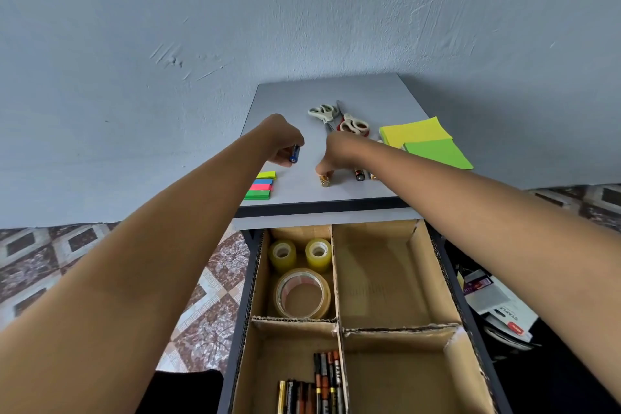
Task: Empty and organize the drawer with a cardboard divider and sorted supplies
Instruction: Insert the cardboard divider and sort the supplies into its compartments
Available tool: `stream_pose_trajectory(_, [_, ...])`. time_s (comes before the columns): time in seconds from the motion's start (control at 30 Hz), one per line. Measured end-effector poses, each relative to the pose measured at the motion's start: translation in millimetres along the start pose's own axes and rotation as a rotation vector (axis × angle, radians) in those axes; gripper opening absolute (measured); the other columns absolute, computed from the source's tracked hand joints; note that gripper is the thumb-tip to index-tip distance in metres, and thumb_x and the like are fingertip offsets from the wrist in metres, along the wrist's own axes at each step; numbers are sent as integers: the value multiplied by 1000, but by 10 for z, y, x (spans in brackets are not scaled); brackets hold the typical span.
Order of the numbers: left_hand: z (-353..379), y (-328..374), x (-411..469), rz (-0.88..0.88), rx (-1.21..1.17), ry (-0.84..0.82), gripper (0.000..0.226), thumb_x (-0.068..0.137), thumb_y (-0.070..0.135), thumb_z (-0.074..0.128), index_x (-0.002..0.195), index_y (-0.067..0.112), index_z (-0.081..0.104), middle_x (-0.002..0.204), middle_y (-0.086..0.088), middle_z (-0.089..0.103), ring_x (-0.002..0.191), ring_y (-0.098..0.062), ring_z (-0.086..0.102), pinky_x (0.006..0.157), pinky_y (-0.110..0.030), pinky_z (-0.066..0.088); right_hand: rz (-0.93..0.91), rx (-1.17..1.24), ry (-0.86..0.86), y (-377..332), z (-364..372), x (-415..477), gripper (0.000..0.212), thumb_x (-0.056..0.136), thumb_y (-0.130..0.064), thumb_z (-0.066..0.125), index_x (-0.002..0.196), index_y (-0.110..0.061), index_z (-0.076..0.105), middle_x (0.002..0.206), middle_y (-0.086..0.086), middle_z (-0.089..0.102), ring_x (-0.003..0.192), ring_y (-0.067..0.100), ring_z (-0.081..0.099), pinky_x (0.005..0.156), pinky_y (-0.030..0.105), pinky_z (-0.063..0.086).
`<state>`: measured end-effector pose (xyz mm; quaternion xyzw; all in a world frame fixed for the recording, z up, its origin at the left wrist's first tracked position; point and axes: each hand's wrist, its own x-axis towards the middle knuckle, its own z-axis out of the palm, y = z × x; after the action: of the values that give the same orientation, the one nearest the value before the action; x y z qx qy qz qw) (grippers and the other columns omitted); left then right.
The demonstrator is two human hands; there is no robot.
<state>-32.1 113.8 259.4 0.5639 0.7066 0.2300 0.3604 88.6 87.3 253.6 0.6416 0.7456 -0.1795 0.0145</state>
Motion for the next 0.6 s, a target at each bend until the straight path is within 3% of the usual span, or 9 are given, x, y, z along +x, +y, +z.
stream_pose_trajectory(0.1, [-1, 7, -22, -10, -40, -7, 17, 90, 9, 60, 79, 3, 48, 87, -16, 59, 74, -25, 62, 69, -32, 52, 45, 98, -18, 53, -29, -107, 30, 87, -20, 58, 65, -8, 41, 64, 6, 40, 51, 17, 38, 44, 24, 30])
stream_pose_trajectory(0.17, [12, 18, -37, -16, -81, -15, 18, 90, 10, 60, 79, 2, 49, 80, -14, 58, 68, -23, 61, 66, -32, 54, 61, 193, 2, 122, -44, -146, 28, 86, -19, 59, 66, -8, 42, 63, 6, 39, 50, 18, 37, 45, 22, 30])
stream_pose_trajectory(0.3, [98, 14, -68, -1, -115, -3, 21, 89, 9, 62, 74, 1, 49, 74, -14, 56, 60, -21, 57, 61, -30, 52, 145, 632, 53, 286, -153, -133, 22, 81, -17, 64, 65, -9, 50, 52, 4, 42, 50, 16, 32, 46, 21, 26])
stream_pose_trajectory(0.37, [183, 8, -105, 26, -93, -8, 22, 87, 8, 64, 73, 1, 49, 73, -15, 57, 58, -22, 57, 60, -31, 53, 147, 740, 75, 377, -268, -156, 23, 83, -16, 63, 65, -13, 50, 52, -1, 46, 49, 11, 37, 45, 19, 29])
stream_pose_trajectory(0.47, [362, 39, -171, 28, -79, -72, 23, 84, 7, 67, 73, 0, 49, 72, -15, 57, 55, -21, 57, 47, -29, 53, 150, 778, 56, 542, -393, -215, 22, 86, -14, 60, 67, -13, 49, 62, 1, 49, 51, 8, 45, 42, 18, 35])
stream_pose_trajectory(0.53, [488, 85, -220, 26, -78, -105, 24, 83, 6, 69, 73, 1, 48, 68, -14, 55, 50, -19, 54, 34, -21, 46, 165, 762, 35, 649, -412, -238, 22, 87, -11, 60, 67, -12, 48, 62, 1, 48, 46, 7, 47, 36, 14, 35])
stream_pose_trajectory(0.6, [596, 132, -264, 22, -84, -124, 27, 82, 5, 70, 73, 3, 45, 65, -12, 50, 45, -17, 48, 31, -17, 40, 178, 742, 33, 722, -398, -248, 22, 86, -8, 60, 68, -12, 48, 61, 1, 47, 44, 6, 47, 33, 10, 34])
